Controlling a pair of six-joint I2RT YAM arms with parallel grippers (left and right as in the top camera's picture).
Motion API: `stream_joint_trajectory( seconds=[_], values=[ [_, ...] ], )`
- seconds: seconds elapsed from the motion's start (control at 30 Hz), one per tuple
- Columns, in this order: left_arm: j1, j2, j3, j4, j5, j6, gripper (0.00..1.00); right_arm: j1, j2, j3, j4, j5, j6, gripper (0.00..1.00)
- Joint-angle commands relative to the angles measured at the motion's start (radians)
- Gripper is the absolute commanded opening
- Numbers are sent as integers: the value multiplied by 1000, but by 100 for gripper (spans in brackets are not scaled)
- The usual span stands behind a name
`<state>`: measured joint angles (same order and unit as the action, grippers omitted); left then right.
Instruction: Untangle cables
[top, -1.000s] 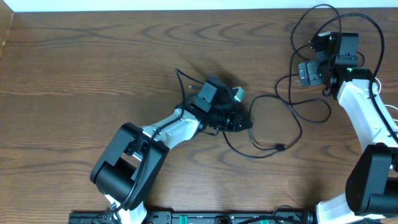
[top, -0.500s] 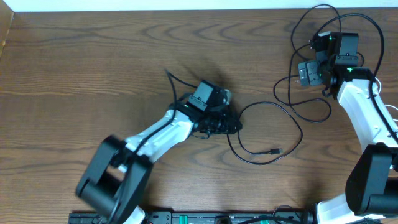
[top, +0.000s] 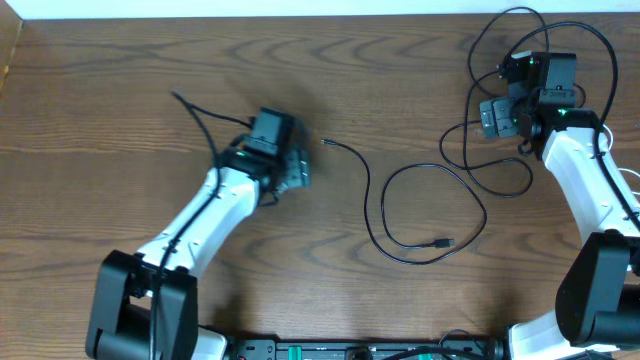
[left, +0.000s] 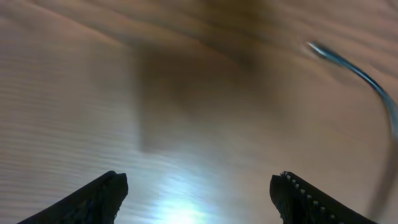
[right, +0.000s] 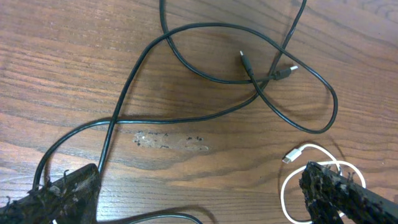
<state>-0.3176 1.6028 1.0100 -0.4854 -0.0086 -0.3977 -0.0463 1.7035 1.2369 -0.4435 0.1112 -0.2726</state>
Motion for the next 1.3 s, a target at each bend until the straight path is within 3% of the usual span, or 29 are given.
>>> stream_joint_trajectory(
  seconds=[0.0, 0.23, 0.57, 0.67, 0.77, 0.87, 1.0, 1.13, 1.27],
  values=[
    [81, -2, 17, 11, -119, 31, 79, 2, -1, 6, 1, -2, 10, 99],
    [217, -2, 17, 11, -104, 30, 79, 2, -1, 6, 1, -2, 10, 99],
    [249, -2, 17, 12, -109, 31, 79, 2, -1, 6, 1, -2, 10, 99],
    [249, -2, 17, 19, -108, 31, 79, 4, -1, 5, 9, -173, 145, 99],
    [249, -2, 17, 23, -108, 30, 79, 8, -2, 5, -101, -441, 385, 99],
    [249, -2, 17, 24, -108, 30, 79, 9, -2, 5, -203, -587, 518, 99],
    [249, -2, 17, 29, -108, 30, 79, 48, -2, 3, -273, -654, 571, 99],
    [249, -2, 17, 31, -108, 30, 79, 147, -2, -9, -305, -660, 571, 82],
    [249, -2, 17, 31, -108, 26, 79, 269, -2, -19, -309, -577, 571, 82]
  ],
)
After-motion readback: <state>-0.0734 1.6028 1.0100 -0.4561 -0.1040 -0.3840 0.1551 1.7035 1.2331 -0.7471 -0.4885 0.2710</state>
